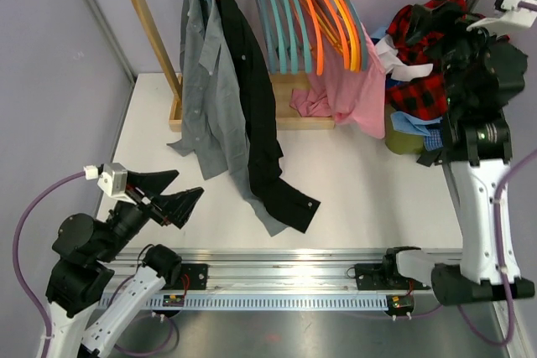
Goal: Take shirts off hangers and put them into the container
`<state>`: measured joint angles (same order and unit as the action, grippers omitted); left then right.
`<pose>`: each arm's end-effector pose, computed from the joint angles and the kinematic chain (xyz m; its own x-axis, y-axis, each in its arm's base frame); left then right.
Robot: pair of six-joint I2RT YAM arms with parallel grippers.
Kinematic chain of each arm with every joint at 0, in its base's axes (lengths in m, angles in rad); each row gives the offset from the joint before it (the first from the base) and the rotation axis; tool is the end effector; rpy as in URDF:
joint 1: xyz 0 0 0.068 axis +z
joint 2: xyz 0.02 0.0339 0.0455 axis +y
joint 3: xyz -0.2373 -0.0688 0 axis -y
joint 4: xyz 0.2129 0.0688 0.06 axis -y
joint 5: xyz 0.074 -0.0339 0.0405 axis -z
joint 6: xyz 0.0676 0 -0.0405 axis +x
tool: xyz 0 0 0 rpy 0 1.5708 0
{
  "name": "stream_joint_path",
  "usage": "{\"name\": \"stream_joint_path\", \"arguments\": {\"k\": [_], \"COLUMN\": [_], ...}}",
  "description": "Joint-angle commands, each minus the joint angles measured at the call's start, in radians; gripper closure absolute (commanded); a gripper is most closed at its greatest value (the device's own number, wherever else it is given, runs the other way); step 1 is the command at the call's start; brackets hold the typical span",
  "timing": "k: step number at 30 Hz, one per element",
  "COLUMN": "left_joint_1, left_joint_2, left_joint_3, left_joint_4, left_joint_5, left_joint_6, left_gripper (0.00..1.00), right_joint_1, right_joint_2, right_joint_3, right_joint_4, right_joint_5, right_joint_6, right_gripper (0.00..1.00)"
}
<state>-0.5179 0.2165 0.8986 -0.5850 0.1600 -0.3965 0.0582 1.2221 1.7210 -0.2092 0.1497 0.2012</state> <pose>0.0431 -0.0370 0.3589 -0.1643 -0.3452 -0.9240 0.6104 0.7003 -0.3701 0.2323 0.0034 0.5313 0.2964 0.2152 -0.9305 0.0265 0.9721 0.2333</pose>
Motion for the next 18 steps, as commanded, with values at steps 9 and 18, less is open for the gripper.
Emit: {"name": "stream_joint_path", "arguments": {"k": [9,18], "left_joint_1": [0.001,0.001], "left_joint_2": [-0.066,-0.098], "left_joint_3": [0.056,0.039], "left_joint_4": [-0.024,-0.030], "left_joint_5": [-0.040,-0.051], "left_joint_6": [0.062,0.059], "left_gripper": [0.01,0.01], "right_joint_1": [0.520,0.699], "right_joint_2": [-0.058,0.210], "right_joint_3": [-0.054,0.239], "right_joint_4": [-0.103,-0.208], "right_joint_5": [-0.369,-0.325], "right_joint_6": [-0.160,-0.250], "right_gripper": [0.00,0.01]}}
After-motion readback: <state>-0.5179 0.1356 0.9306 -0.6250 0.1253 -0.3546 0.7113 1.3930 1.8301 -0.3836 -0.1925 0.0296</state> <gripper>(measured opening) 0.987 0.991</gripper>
